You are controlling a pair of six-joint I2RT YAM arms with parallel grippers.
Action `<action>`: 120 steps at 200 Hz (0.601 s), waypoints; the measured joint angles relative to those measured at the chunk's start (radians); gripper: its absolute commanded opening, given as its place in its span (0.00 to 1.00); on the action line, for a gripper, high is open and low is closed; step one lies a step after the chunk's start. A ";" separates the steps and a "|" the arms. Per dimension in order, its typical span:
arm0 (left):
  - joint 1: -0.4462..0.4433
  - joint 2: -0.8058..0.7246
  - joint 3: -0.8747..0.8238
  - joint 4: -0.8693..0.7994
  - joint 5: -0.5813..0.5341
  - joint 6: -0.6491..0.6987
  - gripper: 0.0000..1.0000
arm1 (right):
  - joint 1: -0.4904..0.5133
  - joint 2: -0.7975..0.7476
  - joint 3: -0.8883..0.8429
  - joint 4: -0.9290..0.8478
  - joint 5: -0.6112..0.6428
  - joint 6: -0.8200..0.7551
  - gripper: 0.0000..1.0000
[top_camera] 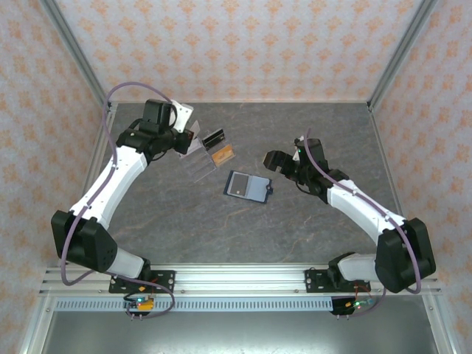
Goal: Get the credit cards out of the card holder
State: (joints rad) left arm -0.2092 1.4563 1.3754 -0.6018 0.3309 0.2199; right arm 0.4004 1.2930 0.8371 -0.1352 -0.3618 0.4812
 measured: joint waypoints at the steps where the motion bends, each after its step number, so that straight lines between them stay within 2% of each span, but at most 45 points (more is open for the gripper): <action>1: 0.001 0.000 0.000 0.000 0.002 0.003 0.00 | 0.000 0.000 0.000 -0.001 0.000 0.000 0.95; 57: 0.056 0.070 0.003 -0.004 0.055 0.194 0.00 | 0.000 0.001 0.011 -0.028 -0.004 0.001 0.96; 120: 0.122 0.216 0.067 -0.031 0.105 0.303 0.00 | 0.000 0.080 0.071 -0.022 -0.036 0.051 1.00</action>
State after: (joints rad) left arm -0.0872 1.6722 1.4422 -0.6327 0.4362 0.5228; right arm 0.4004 1.3731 0.9077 -0.1574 -0.3981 0.5320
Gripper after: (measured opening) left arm 0.044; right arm 0.988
